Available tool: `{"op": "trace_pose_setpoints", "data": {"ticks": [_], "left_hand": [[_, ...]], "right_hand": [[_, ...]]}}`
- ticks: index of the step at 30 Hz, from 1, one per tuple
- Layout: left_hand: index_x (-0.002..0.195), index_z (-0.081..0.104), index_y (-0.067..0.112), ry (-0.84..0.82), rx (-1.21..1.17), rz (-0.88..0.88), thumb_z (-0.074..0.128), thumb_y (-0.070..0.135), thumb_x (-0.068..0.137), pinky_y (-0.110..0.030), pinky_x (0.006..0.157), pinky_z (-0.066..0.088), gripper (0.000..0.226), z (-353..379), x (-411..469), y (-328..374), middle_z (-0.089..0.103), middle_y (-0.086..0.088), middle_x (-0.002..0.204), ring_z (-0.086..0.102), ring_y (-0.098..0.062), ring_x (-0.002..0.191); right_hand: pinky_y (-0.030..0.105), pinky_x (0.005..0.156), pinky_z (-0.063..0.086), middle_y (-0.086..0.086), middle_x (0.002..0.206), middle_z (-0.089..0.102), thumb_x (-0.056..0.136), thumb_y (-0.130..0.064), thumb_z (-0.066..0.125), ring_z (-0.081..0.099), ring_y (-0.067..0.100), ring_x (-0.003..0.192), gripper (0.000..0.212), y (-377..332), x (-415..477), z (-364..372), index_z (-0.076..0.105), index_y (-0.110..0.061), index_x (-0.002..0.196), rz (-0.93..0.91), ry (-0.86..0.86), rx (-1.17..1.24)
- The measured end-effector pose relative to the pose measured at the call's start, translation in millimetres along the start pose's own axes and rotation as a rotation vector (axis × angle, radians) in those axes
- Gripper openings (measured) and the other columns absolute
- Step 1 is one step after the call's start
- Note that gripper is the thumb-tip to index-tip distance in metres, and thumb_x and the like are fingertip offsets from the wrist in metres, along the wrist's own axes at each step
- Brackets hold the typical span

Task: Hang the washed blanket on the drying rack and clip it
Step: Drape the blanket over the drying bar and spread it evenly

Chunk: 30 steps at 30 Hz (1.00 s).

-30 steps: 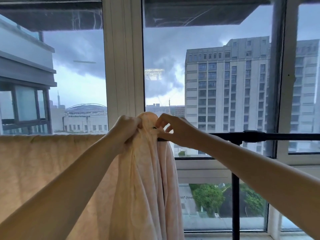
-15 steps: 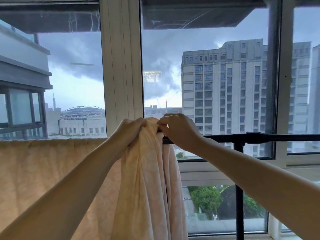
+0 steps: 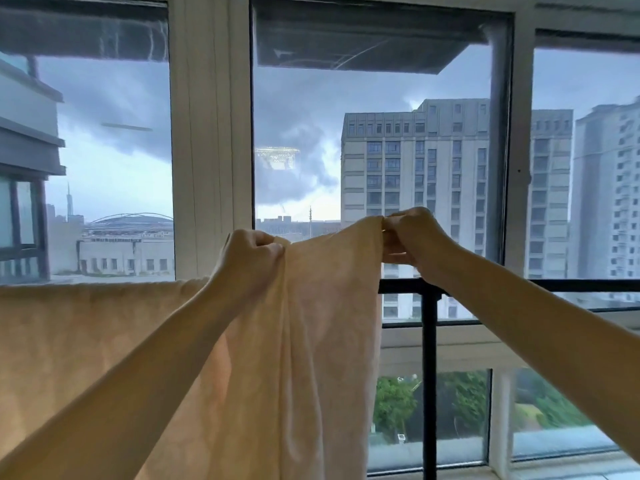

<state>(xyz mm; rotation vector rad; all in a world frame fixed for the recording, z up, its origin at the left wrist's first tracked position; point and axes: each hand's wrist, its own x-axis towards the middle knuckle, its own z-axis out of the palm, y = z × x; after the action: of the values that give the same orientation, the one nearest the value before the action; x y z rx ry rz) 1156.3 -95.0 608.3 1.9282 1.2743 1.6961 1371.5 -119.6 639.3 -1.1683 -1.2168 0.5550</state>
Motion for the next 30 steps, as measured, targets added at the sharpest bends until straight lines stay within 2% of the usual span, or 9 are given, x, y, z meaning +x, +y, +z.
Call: {"op": "trace_pose_setpoints", "data": {"ticks": [6, 11, 13, 15, 17, 19, 22, 27, 30], "left_hand": [[0.082, 0.073, 0.012, 0.023, 0.021, 0.080, 0.061, 0.013, 0.090, -0.014, 0.064, 0.044, 0.015, 45.7, -8.8, 30.3, 0.059, 0.016, 0.070, 0.053, 0.003, 0.068], [0.074, 0.072, 0.009, 0.035, 0.002, 0.082, 0.059, 0.018, 0.089, -0.018, 0.060, 0.045, 0.022, 81.0, -17.6, 55.7, 0.066, 0.001, 0.068, 0.058, -0.006, 0.064], [0.068, 0.068, 0.002, 0.004, 0.003, 0.114, 0.055, 0.018, 0.089, -0.021, 0.053, 0.044, 0.029, 96.8, -23.7, 63.1, 0.060, -0.014, 0.060, 0.054, -0.010, 0.056], [0.059, 0.055, 0.005, -0.089, 0.050, 0.165, 0.047, 0.019, 0.090, -0.020, 0.050, 0.038, 0.035, 111.4, -30.3, 67.9, 0.047, -0.012, 0.052, 0.044, -0.008, 0.048], [0.068, 0.060, -0.001, -0.221, 0.119, 0.202, 0.042, 0.023, 0.092, -0.023, 0.056, 0.042, 0.038, 122.2, -31.8, 69.6, 0.059, -0.018, 0.065, 0.052, -0.015, 0.055], [0.093, 0.071, 0.004, -0.367, 0.171, 0.194, 0.042, 0.018, 0.096, -0.019, 0.069, 0.048, 0.032, 127.4, -33.0, 68.4, 0.070, -0.011, 0.090, 0.063, -0.016, 0.076], [0.120, 0.065, 0.015, -0.487, 0.251, 0.215, 0.046, 0.010, 0.096, -0.008, 0.079, 0.041, 0.031, 128.9, -37.9, 65.1, 0.062, 0.010, 0.106, 0.059, -0.007, 0.095], [0.116, 0.068, 0.023, -0.503, 0.246, 0.245, 0.055, 0.026, 0.095, -0.025, 0.086, 0.053, 0.025, 121.0, -33.8, 58.8, 0.069, 0.012, 0.103, 0.065, -0.005, 0.091], [0.098, 0.071, 0.032, -0.458, 0.304, 0.262, 0.058, 0.035, 0.093, -0.019, 0.073, 0.051, 0.014, 105.9, -27.9, 47.8, 0.070, 0.018, 0.086, 0.065, 0.001, 0.079]], "right_hand": [[0.038, 0.080, 0.054, 0.013, 0.093, 0.065, 0.095, -0.004, 0.051, 0.064, 0.027, 0.087, 0.019, -10.0, 9.5, -47.6, 0.066, -0.010, 0.085, 0.012, 0.000, -0.040], [0.034, 0.064, 0.056, 0.009, 0.077, 0.064, 0.087, -0.021, 0.069, 0.063, 0.020, 0.067, 0.018, -8.2, 14.2, -90.9, 0.064, -0.005, 0.093, -0.003, -0.026, -0.041], [0.033, 0.067, 0.055, 0.007, 0.088, 0.067, 0.087, -0.019, 0.069, 0.062, 0.019, 0.073, 0.017, -1.8, 18.2, -105.1, 0.066, -0.005, 0.097, -0.058, 0.030, -0.164], [0.030, 0.074, 0.050, 0.003, 0.108, 0.064, 0.090, -0.020, 0.065, 0.056, 0.016, 0.085, 0.014, 7.0, 21.7, -118.0, 0.068, -0.011, 0.099, -0.170, 0.131, -0.406], [0.027, 0.074, 0.048, 0.004, 0.121, 0.060, 0.092, -0.019, 0.063, 0.054, 0.015, 0.088, 0.009, 15.3, 23.2, -127.9, 0.070, -0.015, 0.094, -0.235, 0.180, -0.573], [0.026, 0.076, 0.053, 0.003, 0.118, 0.060, 0.094, -0.013, 0.059, 0.060, 0.017, 0.090, 0.013, 21.6, 22.7, -134.4, 0.071, -0.015, 0.089, -0.190, 0.075, -0.585], [0.016, 0.064, 0.051, 0.002, 0.102, 0.063, 0.098, -0.017, 0.051, 0.060, 0.008, 0.079, 0.020, 30.7, 13.3, -132.9, 0.069, -0.010, 0.104, -0.168, -0.223, -0.542], [0.027, 0.082, 0.044, 0.001, 0.104, 0.067, 0.089, -0.035, 0.063, 0.058, 0.016, 0.095, 0.026, 47.4, 9.8, -110.5, 0.068, -0.016, 0.106, -0.551, -0.390, -0.945], [0.027, 0.079, 0.046, -0.003, 0.090, 0.067, 0.089, -0.024, 0.064, 0.060, 0.014, 0.086, 0.011, 51.2, 10.1, -104.4, 0.070, -0.015, 0.092, -0.586, -0.303, -0.814]]}}
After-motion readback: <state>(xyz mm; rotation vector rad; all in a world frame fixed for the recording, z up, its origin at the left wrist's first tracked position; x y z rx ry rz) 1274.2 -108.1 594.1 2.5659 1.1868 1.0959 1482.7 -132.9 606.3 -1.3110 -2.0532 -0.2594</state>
